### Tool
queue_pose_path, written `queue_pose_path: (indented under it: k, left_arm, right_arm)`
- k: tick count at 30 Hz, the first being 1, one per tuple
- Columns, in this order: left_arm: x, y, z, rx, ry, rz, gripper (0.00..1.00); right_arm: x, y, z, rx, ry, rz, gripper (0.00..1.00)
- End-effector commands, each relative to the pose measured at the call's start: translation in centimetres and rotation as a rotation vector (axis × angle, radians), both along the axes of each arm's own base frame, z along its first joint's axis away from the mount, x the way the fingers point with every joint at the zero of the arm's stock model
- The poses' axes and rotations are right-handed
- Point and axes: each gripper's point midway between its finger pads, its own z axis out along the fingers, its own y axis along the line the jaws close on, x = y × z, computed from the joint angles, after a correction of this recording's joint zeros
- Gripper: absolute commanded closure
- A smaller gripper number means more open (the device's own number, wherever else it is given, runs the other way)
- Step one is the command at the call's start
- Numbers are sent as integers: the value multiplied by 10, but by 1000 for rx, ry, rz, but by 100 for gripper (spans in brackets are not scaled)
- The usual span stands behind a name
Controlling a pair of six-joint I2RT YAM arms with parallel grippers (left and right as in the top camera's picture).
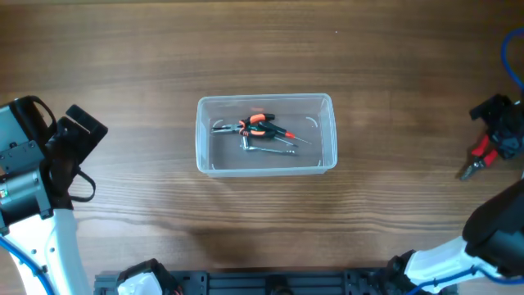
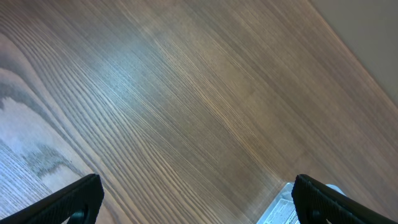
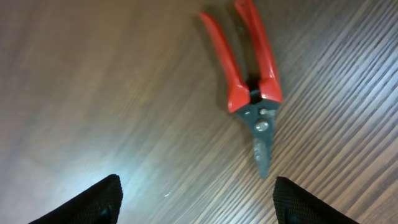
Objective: Pack container
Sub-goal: 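Lower the pliers into the container and release them, then grasp the red-handled snips with the right gripper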
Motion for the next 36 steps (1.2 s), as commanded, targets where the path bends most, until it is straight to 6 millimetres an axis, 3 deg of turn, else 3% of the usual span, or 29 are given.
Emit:
queue_pose_path:
  k: [1,12,24,33,36]
  left_arm:
    - [0,0,-2,1,10,-19,0]
    - [0,0,-2,0,11,-19,0]
    - [-3,-1,-3,-4,21,-19,0]
    - [-4,-2,-5,-8,30,-19,0]
    - [-5,-2,-6,-10,34,-19,0]
  right_arm:
    - [-9,-10,-24,28,64,9,22]
    - [-1,-26,-48,10,69,91,15]
    - [4,-33,-81,25,100,117,15]
    - [17,-41,-106,7,90,194,15]
    - [27,-35,-115,42,45,253,16]
